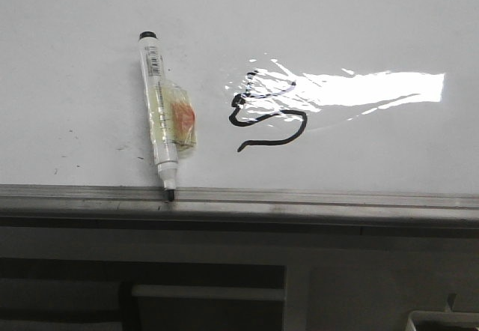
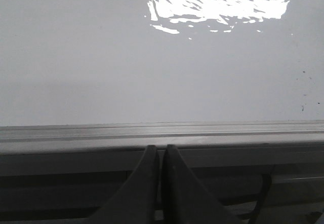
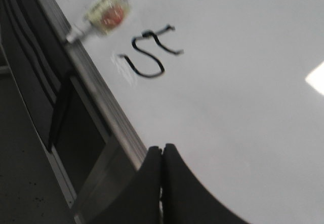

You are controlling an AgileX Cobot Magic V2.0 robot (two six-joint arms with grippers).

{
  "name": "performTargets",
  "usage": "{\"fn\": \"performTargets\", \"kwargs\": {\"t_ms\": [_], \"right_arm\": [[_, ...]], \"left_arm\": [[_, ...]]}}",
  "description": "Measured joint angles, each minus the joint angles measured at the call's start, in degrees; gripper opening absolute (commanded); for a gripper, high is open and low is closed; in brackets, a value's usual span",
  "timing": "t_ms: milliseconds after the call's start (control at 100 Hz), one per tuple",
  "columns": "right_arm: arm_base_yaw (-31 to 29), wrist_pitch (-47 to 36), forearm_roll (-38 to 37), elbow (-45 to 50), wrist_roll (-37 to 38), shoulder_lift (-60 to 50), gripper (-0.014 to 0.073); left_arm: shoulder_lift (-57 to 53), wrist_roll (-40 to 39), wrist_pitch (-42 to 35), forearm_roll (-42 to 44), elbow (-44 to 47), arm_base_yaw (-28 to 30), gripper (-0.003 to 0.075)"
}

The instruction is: Write number 5 on whiteboard

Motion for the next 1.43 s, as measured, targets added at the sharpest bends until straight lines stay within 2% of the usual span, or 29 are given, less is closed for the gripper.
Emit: {"fn": "performTargets", "kwargs": {"t_ms": [130, 250, 480, 640, 780, 1430], "right_arm": [[-9.94, -6.01, 2.49, 6.33, 0.0, -3.75, -0.0063], [-18.84, -7.84, 7.17, 11.36, 0.0, -8.74, -0.0063], [-33.1, -6.79, 12.79, 20.31, 0.0, -20.54, -0.0063], [-39.35, -3.5, 15.02, 20.45, 0.0, -26.91, -0.0063], [-41.26, -3.25, 15.34, 20.45, 0.0, -27.37, -0.0063], [-41.39, -3.25, 15.34, 20.45, 0.16, -27.37, -0.0063]], "left_arm": [[0.0, 0.0, 0.0, 0.0, 0.0, 0.0, -0.002], [0.0, 0.0, 0.0, 0.0, 0.0, 0.0, -0.002], [0.0, 0.0, 0.0, 0.0, 0.0, 0.0, -0.002], [0.0, 0.0, 0.0, 0.0, 0.0, 0.0, -0.002], [0.0, 0.0, 0.0, 0.0, 0.0, 0.0, -0.002], [0.0, 0.0, 0.0, 0.0, 0.0, 0.0, -0.002]]}}
